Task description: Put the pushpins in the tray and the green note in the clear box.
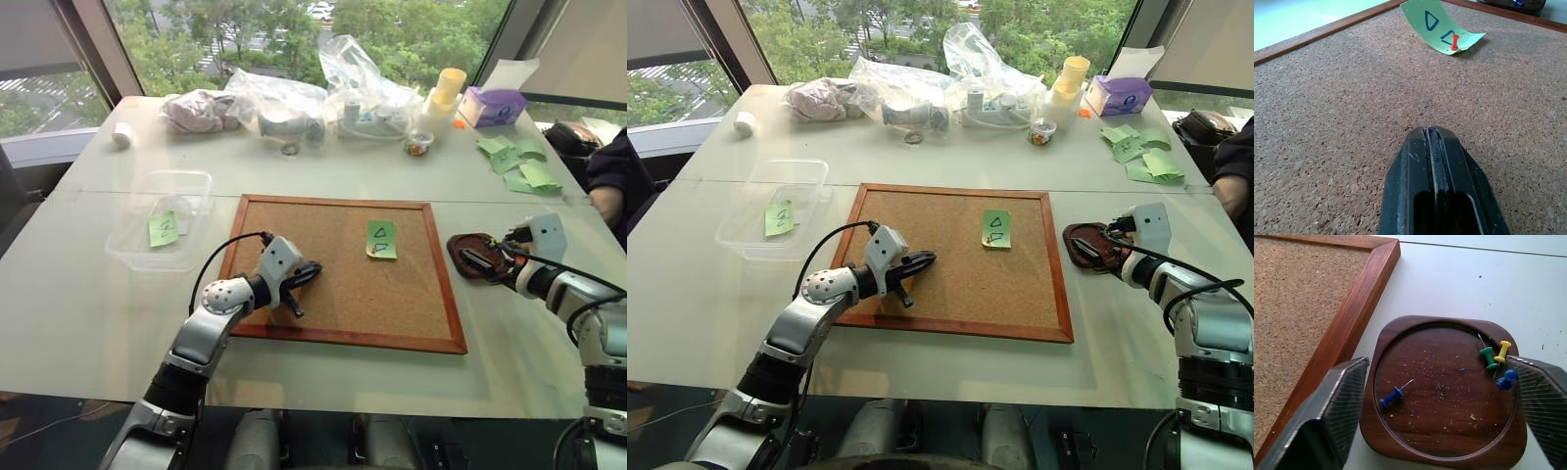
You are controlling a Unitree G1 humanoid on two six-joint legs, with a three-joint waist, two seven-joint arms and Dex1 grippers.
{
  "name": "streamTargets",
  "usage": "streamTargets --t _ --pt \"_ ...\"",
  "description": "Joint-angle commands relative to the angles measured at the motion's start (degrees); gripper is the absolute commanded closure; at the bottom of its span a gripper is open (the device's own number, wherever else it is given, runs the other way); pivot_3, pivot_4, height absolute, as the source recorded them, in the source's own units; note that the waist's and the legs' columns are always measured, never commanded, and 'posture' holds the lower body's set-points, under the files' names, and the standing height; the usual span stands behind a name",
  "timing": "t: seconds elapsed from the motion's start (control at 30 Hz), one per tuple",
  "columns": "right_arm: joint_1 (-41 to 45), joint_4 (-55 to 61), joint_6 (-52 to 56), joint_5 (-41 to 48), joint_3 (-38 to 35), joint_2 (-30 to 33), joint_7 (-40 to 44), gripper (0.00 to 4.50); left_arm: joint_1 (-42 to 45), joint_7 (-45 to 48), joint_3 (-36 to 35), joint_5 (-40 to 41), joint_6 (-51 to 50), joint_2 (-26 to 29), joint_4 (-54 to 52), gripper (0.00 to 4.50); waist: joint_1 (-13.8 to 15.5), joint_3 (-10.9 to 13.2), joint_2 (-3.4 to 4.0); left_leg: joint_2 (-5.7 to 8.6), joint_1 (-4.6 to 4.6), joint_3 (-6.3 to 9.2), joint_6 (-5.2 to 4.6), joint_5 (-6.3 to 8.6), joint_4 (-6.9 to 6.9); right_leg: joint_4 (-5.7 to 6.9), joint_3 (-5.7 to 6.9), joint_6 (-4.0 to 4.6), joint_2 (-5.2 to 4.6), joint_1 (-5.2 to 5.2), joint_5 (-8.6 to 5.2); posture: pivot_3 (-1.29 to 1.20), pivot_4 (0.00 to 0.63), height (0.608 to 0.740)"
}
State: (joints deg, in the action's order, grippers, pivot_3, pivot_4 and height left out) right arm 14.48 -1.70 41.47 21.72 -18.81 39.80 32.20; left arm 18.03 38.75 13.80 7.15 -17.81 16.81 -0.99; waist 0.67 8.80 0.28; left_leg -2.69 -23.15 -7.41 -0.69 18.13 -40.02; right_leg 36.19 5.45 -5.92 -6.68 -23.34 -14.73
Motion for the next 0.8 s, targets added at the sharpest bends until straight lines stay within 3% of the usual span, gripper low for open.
streamTargets --t 0.03,0.47,0.6,0.8 --pt "1.0 5.2 1.1 2.0 -1.4 0.9 0.4 0.07 -0.7 0.5 0.8 -0.6 -0.4 0.3 1.6 4.5 0.0 0.0 0.0 0.0 0.0 0.0 0.0 0.0 0.0 0.0 0.0 0.0 0.0 0.0 0.0 0.0 0.15 0.74" --pt "-1.0 7.7 2.2 3.9 -1.3 -0.6 0.4 0.07 -0.1 0.6 0.7 -0.7 0.2 0.1 2.3 4.5 0.0 0.0 0.01 -0.01 -0.01 0.02 -0.01 0.01 0.0 0.0 0.0 0.0 -0.01 0.01 0.0 0.0 0.15 0.74" --pt "2.8 15.6 4.5 7.5 4.5 -3.6 2.0 0.07 0.0 0.8 0.6 -0.6 0.0 0.3 2.4 4.5 -0.1 0.0 0.02 -0.04 0.01 0.03 -0.01 0.0 0.0 0.01 0.0 0.0 0.0 0.0 0.0 0.0 0.15 0.74" --pt "7.0 15.5 3.5 5.4 13.3 -7.9 1.6 0.07 0.4 1.1 0.4 -0.6 0.1 0.4 2.7 4.5 0.2 0.0 0.0 -0.04 -0.05 0.11 -0.06 0.03 0.0 -0.02 0.01 0.0 -0.01 0.0 0.0 0.0 0.15 0.74"
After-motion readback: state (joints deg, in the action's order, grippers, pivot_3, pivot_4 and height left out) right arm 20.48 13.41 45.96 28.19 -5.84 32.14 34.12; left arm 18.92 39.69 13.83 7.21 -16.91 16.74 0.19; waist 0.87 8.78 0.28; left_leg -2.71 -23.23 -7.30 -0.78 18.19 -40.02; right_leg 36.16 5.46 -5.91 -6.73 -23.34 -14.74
